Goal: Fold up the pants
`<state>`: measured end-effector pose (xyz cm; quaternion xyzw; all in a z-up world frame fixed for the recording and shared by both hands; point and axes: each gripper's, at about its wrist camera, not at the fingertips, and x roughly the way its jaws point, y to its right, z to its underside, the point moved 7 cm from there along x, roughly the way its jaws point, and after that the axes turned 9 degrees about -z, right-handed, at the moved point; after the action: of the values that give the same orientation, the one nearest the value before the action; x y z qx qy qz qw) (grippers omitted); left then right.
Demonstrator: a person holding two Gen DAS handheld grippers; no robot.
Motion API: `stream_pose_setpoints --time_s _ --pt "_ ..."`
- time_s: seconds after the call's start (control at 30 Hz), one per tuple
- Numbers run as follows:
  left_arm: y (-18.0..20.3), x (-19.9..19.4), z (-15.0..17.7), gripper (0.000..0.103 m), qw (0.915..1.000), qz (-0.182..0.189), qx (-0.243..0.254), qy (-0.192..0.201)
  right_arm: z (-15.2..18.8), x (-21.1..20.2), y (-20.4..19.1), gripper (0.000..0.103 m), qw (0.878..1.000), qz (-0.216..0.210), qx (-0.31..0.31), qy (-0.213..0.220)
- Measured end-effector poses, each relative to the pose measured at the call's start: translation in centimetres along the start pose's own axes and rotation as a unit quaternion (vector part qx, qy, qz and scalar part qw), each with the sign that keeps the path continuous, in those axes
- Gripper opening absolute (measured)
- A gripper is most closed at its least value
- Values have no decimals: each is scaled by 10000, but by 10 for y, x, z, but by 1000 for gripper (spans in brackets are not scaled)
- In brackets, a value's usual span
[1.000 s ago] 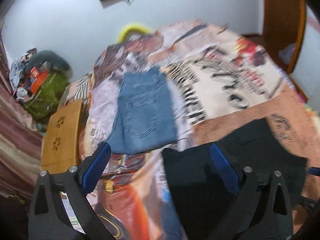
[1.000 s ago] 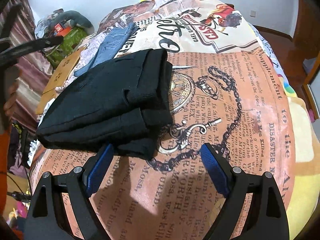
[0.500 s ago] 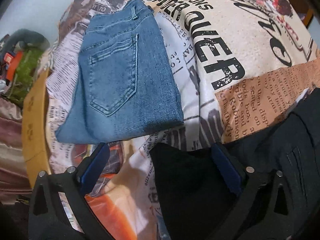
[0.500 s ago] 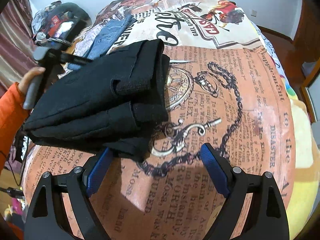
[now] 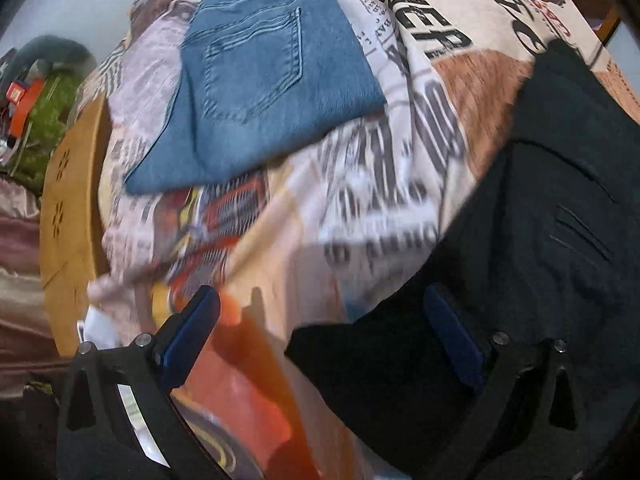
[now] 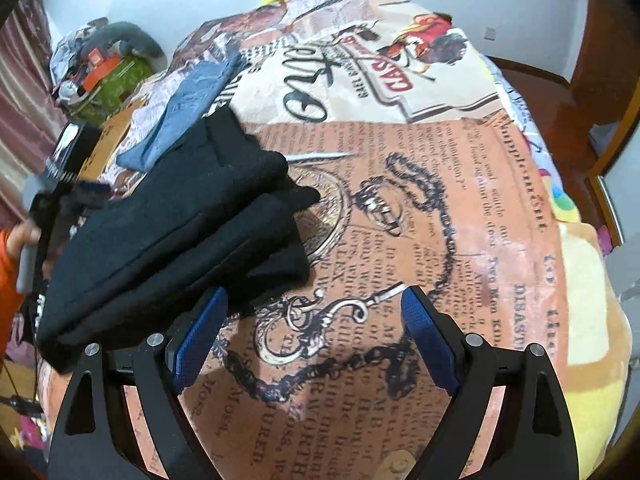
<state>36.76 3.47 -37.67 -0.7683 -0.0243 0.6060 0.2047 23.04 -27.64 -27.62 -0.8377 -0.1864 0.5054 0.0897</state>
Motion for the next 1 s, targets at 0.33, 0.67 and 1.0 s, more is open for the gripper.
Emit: stream_pose_setpoints --time_s 0.33,0.67,1.0 --pt "14 -52 71 103 9995 293 -100 111 1 -34 -19 87 9992 -20 -157 371" --pt "20 -90 92 102 9977 262 -132 611 6 -41 -42 87 9981 -180 -336 489" --pt "8 -145 90 92 9831 1007 -739 1339 23 -31 -68 70 9966 -489 -526 398"
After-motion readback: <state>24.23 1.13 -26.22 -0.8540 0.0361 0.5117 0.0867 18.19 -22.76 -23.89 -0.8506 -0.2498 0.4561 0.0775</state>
